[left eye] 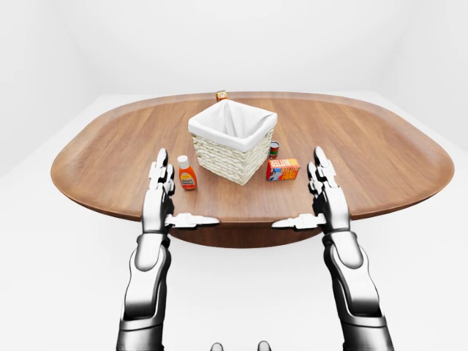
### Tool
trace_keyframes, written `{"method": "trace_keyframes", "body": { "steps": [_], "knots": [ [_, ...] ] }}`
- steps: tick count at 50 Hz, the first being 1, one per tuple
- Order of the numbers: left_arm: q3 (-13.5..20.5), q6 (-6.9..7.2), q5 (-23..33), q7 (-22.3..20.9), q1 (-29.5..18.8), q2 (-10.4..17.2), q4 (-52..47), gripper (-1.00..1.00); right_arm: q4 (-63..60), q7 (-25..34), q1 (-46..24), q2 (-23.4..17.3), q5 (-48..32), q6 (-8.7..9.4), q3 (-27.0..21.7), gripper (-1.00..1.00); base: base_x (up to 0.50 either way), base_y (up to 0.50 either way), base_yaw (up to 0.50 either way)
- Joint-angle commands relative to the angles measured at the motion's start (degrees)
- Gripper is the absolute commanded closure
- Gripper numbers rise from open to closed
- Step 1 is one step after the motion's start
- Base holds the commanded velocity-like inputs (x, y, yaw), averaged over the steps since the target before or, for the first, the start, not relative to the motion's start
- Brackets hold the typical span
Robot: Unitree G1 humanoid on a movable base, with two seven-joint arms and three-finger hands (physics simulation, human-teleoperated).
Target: Pick up the butter and put it in the basket.
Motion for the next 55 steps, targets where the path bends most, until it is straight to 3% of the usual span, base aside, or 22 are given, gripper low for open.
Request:
{"method": "trace_keyframes", "body": {
  "steps": [1,13,23,55],
  "knots": [
    [1.7,0.00,-0.7,0.6,-5.8,1.6,-2.4,-1.00,-4.1,0.6,-5.5,-1.4,0.1,0.00,-1.8,-1.00,0.00,0.00,0.00],
    [3.1,0.00,-2.7,1.0,-12.3,3.8,-1.9,-1.00,-3.1,2.7,-13.8,-5.0,1.5,0.00,-4.2,-1.00,0.00,0.00,0.00],
    [3.5,0.00,-3.4,1.3,-14.4,4.6,-2.9,-1.00,-5.8,5.2,-15.4,-6.7,0.2,0.00,-4.2,-1.00,0.20,0.00,0.00],
    [3.1,0.00,-3.4,0.7,-13.5,4.3,-2.4,-1.00,-8.6,6.5,-14.8,-6.5,0.0,0.00,-5.7,-1.00,0.50,-0.03,0.00]
  ]
}}
